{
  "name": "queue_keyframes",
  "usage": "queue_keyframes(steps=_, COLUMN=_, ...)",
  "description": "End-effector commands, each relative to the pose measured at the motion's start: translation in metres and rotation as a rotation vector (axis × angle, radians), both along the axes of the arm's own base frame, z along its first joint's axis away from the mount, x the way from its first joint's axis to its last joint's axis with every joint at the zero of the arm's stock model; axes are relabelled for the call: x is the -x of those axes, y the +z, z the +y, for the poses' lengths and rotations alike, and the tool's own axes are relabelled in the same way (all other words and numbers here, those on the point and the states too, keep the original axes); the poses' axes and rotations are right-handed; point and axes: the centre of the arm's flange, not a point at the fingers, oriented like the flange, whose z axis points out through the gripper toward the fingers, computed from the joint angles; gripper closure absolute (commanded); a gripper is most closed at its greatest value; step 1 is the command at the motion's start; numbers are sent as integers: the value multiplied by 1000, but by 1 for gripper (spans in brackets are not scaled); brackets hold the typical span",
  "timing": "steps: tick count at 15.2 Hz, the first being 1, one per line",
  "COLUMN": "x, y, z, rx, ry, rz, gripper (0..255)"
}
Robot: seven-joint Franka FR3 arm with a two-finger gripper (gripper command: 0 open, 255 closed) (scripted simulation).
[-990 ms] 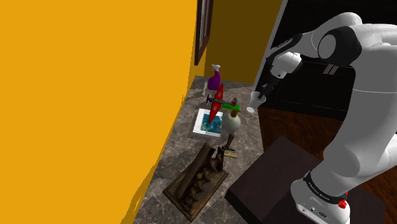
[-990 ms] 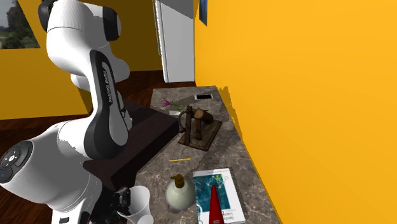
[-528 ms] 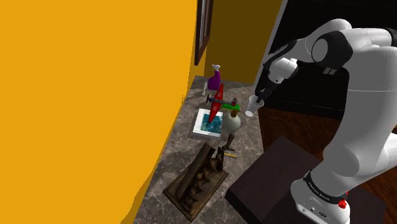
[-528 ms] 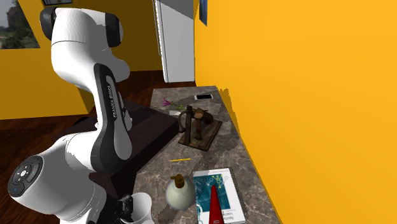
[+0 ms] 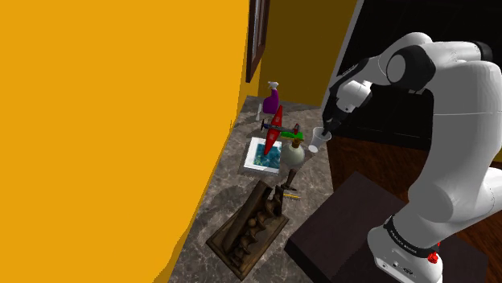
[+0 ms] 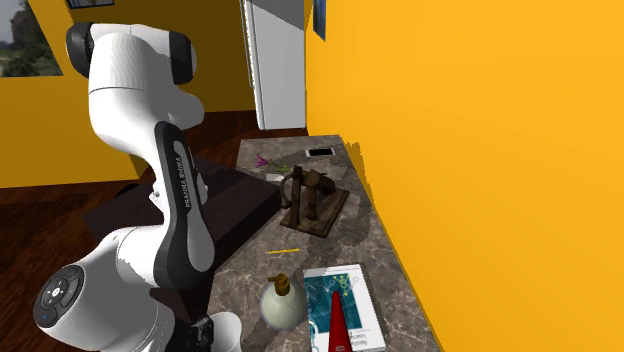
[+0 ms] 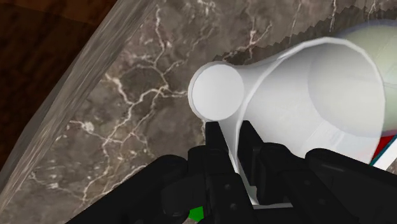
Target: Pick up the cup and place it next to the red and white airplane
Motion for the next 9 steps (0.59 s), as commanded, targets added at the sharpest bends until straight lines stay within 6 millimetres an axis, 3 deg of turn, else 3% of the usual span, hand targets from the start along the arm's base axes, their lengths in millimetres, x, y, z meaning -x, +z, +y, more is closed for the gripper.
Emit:
queue_keyframes(steps=1, x=0, y=-2, z=-1, rx=0, ry=0, rz=-1, gripper=255)
queue_keyframes(steps=7, x=0, y=-2, z=-1, rx=0, ry=0, rz=-1, gripper=255)
queue_keyframes(steps=8, x=0, y=-2, z=-1, rx=0, ry=0, rz=-1, gripper=0)
queue_keyframes(steps=9, x=0, y=-2, z=-1, rx=0, ry=0, rz=-1, gripper=0)
